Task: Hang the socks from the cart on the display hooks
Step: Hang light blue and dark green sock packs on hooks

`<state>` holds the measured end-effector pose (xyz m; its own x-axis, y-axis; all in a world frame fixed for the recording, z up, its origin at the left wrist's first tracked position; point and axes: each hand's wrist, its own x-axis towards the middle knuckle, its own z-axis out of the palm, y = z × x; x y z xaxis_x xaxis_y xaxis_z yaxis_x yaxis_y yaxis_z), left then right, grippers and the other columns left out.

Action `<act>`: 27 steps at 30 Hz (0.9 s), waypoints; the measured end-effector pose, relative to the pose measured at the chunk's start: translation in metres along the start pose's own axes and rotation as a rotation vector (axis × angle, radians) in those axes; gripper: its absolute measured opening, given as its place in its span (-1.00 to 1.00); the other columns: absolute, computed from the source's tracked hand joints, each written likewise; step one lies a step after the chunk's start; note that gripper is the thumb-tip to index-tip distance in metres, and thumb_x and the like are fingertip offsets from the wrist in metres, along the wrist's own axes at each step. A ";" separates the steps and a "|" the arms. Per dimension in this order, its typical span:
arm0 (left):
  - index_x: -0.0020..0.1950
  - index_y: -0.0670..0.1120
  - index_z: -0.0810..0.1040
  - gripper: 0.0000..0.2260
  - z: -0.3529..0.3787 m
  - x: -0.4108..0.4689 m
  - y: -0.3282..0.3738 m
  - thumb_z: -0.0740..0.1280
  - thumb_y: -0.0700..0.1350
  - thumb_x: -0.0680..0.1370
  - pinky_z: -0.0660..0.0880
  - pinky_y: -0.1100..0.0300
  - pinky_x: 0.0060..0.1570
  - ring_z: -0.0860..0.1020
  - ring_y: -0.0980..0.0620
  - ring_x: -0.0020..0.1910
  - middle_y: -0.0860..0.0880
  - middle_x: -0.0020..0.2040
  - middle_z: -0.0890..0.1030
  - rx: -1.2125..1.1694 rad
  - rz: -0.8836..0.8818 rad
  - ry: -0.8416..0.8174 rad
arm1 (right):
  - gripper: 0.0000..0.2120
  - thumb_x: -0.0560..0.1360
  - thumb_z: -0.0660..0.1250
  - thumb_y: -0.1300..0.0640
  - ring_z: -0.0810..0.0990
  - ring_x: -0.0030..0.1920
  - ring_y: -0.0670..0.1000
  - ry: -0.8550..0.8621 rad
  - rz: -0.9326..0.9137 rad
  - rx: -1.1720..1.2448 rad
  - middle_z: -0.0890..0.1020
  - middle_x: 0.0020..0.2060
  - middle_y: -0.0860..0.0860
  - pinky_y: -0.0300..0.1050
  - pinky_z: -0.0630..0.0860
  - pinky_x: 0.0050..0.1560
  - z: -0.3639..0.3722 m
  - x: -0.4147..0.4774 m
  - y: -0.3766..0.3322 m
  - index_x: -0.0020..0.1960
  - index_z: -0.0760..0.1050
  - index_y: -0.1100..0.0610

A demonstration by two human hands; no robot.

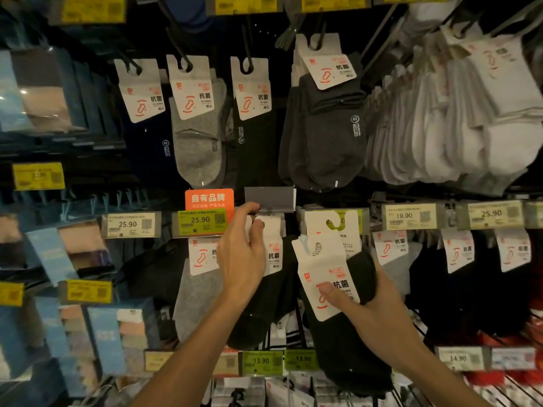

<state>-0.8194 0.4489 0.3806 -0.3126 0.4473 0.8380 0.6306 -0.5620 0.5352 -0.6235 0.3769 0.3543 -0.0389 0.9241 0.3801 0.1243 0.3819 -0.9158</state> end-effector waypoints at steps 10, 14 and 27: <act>0.41 0.00 0.38 -0.67 0.011 -0.012 -0.003 0.27 -0.19 0.65 0.49 0.50 -0.16 0.50 0.48 -0.04 0.28 0.02 0.44 -0.048 -0.064 -0.043 | -0.45 0.24 0.46 -0.13 0.66 -0.06 -0.27 0.012 -0.024 0.002 0.70 -0.09 -0.26 -0.39 0.57 -0.24 0.003 0.003 0.003 0.20 0.46 -0.11; 0.41 0.29 0.21 -0.62 0.010 -0.017 -0.010 0.14 -0.11 0.70 0.56 0.31 -0.26 0.60 0.21 -0.19 0.04 0.06 0.59 -0.070 -0.040 -0.143 | -0.49 0.26 0.48 -0.08 0.68 -0.07 -0.23 0.006 -0.021 0.033 0.69 -0.10 -0.32 -0.35 0.59 -0.22 0.003 0.005 0.005 0.18 0.46 -0.11; 0.54 0.21 -0.04 -0.20 0.007 -0.024 -0.022 0.41 -0.23 0.56 0.17 0.46 0.18 0.19 0.42 0.34 0.06 0.46 0.21 0.014 0.067 -0.299 | -0.62 0.43 0.49 0.13 0.71 -0.10 -0.17 -0.034 0.077 0.142 0.73 -0.12 -0.21 -0.34 0.59 -0.27 0.002 0.018 0.013 0.21 0.52 -0.01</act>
<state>-0.8210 0.4559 0.3480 -0.0488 0.5956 0.8018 0.6532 -0.5883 0.4767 -0.6241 0.3986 0.3489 -0.0681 0.9496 0.3060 -0.0132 0.3059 -0.9520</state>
